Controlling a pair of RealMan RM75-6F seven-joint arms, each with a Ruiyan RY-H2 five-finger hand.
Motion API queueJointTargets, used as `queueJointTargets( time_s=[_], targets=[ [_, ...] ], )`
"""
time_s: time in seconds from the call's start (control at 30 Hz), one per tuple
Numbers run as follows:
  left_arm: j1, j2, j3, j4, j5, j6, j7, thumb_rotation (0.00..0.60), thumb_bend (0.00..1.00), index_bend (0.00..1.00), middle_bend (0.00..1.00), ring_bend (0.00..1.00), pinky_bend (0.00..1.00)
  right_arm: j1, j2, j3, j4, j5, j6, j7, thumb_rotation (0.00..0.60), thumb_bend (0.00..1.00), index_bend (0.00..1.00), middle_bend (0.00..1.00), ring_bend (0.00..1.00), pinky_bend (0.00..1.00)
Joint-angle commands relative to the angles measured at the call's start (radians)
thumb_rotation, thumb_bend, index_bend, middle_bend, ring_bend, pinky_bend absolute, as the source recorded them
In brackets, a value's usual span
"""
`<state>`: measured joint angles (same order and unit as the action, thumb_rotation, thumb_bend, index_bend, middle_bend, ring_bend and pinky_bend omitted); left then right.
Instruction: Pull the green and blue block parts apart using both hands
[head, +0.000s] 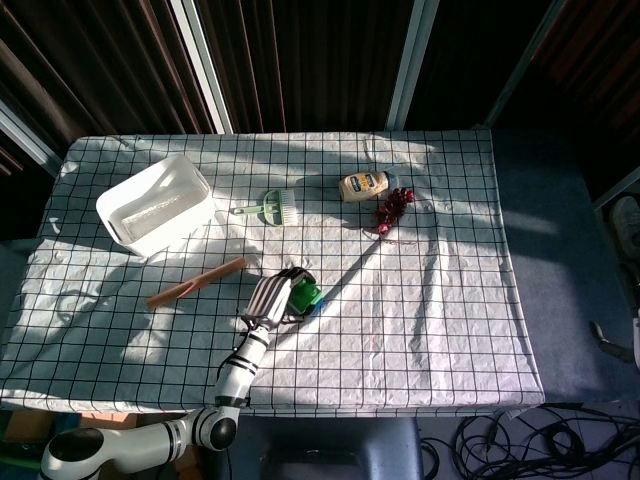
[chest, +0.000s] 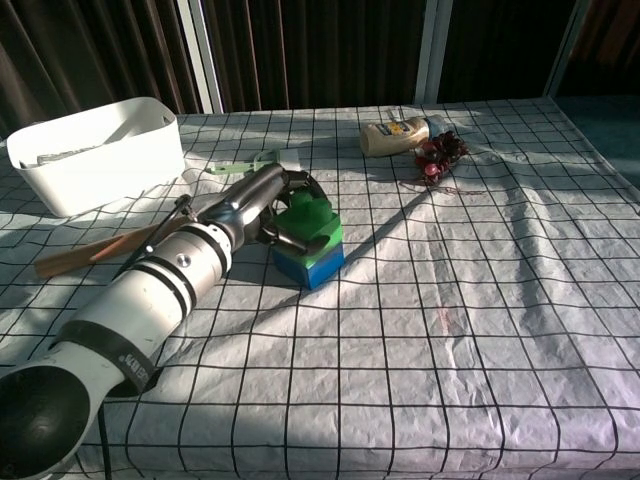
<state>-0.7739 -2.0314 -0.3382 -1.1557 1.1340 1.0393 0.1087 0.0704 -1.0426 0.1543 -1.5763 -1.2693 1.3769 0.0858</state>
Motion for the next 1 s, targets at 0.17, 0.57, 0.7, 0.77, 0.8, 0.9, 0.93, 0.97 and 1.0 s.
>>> queueJointTargets(
  time_s=[0.17,0.57,0.7,0.77,0.8,0.9,0.93,0.97,1.0],
  targets=[
    [0.090,0.142,0.023,-0.248,0.079,0.100,-0.075,0.600,0.98,0.60,0.62,0.70,1.00,0.003,-0.004,-0.005,0.004,-0.055,0.019,0.043,0.600,0.24,0.00,0.00,0.00,0.00],
    [0.152,0.253,0.044,-0.479,0.250,0.232,-0.226,0.600,1.00,0.64,0.67,0.74,1.00,0.273,-0.044,0.008,0.017,-0.298,-0.238,0.597,0.600,0.22,0.00,0.00,0.00,0.00],
    [0.158,0.267,0.049,-0.511,0.292,0.263,-0.242,0.600,1.00,0.64,0.67,0.74,1.00,0.403,-0.087,0.031,0.024,-0.294,-0.380,0.715,0.600,0.18,0.00,0.00,0.00,0.01],
    [0.160,0.274,0.051,-0.530,0.293,0.262,-0.259,0.600,1.00,0.64,0.67,0.74,1.00,0.458,-0.096,0.038,0.021,-0.295,-0.444,0.823,0.600,0.18,0.00,0.00,0.00,0.01],
    [0.160,0.277,0.052,-0.536,0.293,0.260,-0.266,0.600,1.00,0.64,0.67,0.74,1.00,0.484,-0.104,0.042,0.032,-0.297,-0.469,0.863,0.600,0.18,0.00,0.00,0.00,0.02],
    [0.154,0.276,0.053,-0.540,0.285,0.245,-0.279,0.600,1.00,0.64,0.67,0.74,1.00,0.569,-0.142,0.044,0.052,-0.306,-0.552,1.007,0.600,0.17,0.00,0.00,0.00,0.02],
    [0.152,0.275,0.054,-0.540,0.285,0.243,-0.279,0.600,1.00,0.64,0.67,0.74,1.00,0.589,-0.144,0.039,0.052,-0.320,-0.569,1.044,0.600,0.17,0.00,0.00,0.00,0.02],
    [0.150,0.273,0.055,-0.539,0.288,0.242,-0.278,0.600,1.00,0.64,0.67,0.74,1.00,0.607,-0.147,0.035,0.052,-0.336,-0.577,1.069,0.600,0.17,0.00,0.00,0.00,0.02],
    [0.148,0.271,0.057,-0.537,0.291,0.242,-0.278,0.600,1.00,0.64,0.67,0.74,1.00,0.626,-0.148,0.030,0.052,-0.351,-0.582,1.091,0.600,0.17,0.00,0.00,0.00,0.02]
  ],
)
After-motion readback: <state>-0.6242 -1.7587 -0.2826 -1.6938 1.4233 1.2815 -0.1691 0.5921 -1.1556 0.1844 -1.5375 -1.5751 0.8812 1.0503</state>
